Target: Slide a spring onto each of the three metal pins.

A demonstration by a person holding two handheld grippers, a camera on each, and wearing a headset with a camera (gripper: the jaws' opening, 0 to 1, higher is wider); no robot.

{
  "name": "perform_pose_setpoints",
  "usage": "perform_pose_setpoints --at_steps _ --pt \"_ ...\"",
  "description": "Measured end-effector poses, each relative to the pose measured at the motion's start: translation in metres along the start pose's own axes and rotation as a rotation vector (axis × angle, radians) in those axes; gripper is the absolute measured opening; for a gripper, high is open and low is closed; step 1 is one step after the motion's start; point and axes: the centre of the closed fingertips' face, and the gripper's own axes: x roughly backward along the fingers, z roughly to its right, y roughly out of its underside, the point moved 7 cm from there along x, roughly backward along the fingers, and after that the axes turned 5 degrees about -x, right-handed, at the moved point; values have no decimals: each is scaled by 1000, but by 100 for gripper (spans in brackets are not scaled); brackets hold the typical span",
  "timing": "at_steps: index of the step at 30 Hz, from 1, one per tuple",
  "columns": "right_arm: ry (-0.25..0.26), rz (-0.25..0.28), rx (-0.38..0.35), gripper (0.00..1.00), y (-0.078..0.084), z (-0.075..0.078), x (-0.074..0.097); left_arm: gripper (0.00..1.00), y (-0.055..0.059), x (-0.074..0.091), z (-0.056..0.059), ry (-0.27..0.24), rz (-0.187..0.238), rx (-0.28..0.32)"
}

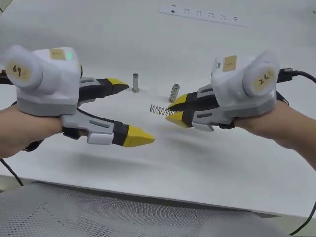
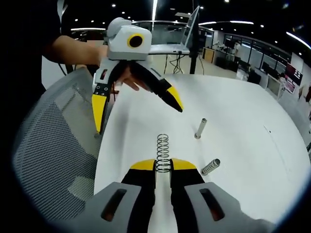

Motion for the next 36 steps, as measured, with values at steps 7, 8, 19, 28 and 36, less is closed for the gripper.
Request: perform_pose_setpoints --at_steps 7,8,19,28,36 --pt "-23 -35 90 8 2 1 6 67 -3 -7 4 54 -7 -11" --pt "-29 -38 104 8 1 0 6 67 -3 -8 4 58 -6 -13" --pt "-41 -29 137 8 -4 -5 12 45 -6 -17 4 91 15 -12" --pt "-45 -14 140 8 -8 -7 16 30 -8 -23 7 111 33 -27" --pt "-56 -8 154 8 -12 -9 18 27 -10 -29 11 121 31 -44"
